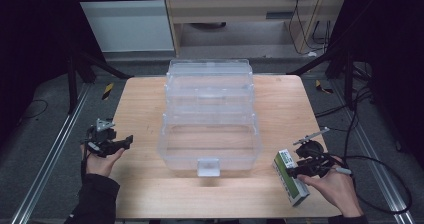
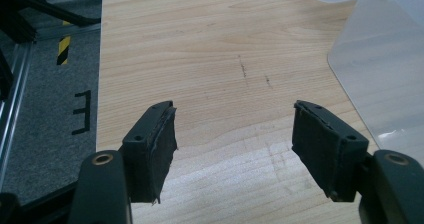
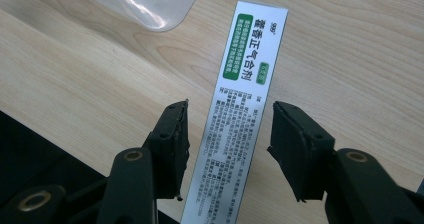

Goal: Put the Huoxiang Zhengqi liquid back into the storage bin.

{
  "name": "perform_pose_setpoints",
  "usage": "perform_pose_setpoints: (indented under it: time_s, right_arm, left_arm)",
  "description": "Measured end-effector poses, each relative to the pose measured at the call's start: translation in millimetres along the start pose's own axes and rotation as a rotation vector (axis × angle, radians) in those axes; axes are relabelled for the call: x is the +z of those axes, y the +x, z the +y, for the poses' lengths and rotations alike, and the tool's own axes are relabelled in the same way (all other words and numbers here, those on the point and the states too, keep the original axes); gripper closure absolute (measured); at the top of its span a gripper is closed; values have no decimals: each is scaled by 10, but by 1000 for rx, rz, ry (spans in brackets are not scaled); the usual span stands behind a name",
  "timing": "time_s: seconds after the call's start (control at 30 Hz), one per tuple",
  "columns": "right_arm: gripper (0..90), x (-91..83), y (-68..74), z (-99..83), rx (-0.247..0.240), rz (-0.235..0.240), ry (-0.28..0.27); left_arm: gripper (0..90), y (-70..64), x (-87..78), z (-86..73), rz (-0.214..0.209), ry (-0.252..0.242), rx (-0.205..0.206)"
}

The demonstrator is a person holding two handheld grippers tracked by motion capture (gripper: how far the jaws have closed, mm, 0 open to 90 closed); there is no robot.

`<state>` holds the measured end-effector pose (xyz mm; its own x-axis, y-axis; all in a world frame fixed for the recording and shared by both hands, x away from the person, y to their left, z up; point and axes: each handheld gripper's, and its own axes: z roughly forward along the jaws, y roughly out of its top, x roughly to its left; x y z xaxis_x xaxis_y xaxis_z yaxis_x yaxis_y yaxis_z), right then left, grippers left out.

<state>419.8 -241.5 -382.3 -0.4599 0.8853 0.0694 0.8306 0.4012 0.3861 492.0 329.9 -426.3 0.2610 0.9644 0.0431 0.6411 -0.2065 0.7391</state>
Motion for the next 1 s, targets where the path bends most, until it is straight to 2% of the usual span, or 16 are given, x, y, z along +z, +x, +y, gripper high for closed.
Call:
perform_pose_setpoints:
  time_s: [0.33,0.5,0.83,1.0]
  right_arm:
    - [525,77,-8,-18,-7,8,43]
    - [542,117,-9,-12,-21,-3,60]
    - [571,143,0,6,-3,-18,90]
    - [608,134,-6,19,-15,-34,107]
  left_arm:
    - [327,-3,9,-8,-2,6,2]
    - [326,-11,15,-7,-4,7,4]
    - [326,-18,25,-12,-4,15,8]
    - [326,-15,24,-12,-5,15,8]
